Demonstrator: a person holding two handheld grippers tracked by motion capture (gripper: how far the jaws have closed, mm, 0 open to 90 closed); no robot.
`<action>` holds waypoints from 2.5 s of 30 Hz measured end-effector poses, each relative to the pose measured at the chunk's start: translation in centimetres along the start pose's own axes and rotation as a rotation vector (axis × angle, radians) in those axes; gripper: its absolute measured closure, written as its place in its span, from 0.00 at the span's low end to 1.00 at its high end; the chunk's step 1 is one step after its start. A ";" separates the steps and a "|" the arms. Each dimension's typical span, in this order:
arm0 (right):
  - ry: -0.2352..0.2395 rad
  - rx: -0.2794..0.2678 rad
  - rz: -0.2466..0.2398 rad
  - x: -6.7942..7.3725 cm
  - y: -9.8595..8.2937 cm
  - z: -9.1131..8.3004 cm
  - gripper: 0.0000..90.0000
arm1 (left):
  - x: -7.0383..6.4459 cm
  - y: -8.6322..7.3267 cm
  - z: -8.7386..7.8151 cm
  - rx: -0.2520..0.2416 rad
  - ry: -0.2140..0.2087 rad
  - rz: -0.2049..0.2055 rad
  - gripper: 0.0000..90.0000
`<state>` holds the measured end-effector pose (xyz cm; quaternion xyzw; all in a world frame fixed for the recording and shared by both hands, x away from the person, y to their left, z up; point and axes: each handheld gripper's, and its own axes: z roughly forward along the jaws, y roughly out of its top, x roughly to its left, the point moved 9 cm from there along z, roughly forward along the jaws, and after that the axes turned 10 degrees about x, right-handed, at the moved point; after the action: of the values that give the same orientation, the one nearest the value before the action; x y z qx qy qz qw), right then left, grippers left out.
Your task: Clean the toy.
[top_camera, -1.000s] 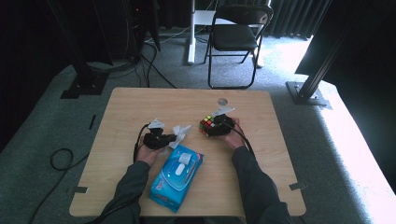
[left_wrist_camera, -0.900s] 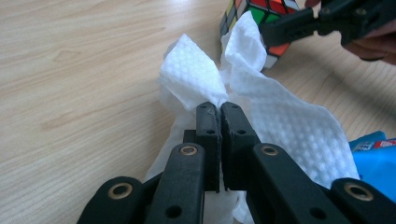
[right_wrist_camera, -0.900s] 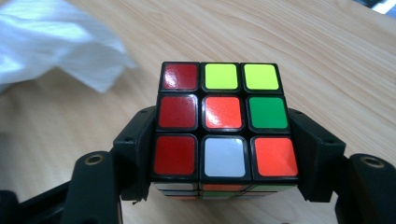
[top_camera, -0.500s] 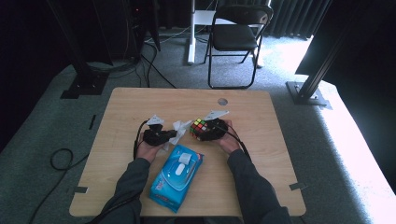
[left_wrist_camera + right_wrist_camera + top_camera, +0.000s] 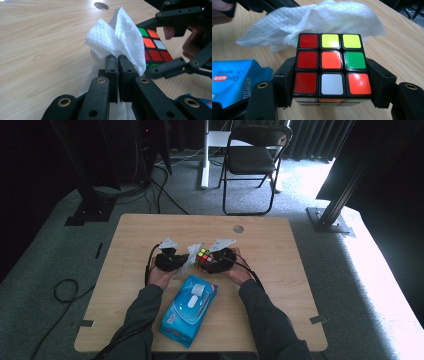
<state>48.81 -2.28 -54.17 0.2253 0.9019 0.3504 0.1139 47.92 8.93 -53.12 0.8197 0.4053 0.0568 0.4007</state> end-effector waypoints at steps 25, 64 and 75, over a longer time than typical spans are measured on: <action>0.046 -0.031 -0.025 1.2 0.9 -0.3 0.38 | 0.6 0.0 1.7 0.012 0.028 -0.049 0.97; 0.051 -0.048 -0.011 1.3 1.1 -0.3 0.38 | 0.9 -0.5 1.9 0.051 0.054 -0.045 0.97; 0.038 -0.058 0.019 0.6 1.1 -0.6 0.38 | 0.8 -1.1 2.0 0.082 0.070 -0.033 0.97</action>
<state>48.39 -1.61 -52.99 0.2237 0.8912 0.3819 0.0997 48.61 8.65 -55.45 0.8262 0.4347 0.0622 0.3530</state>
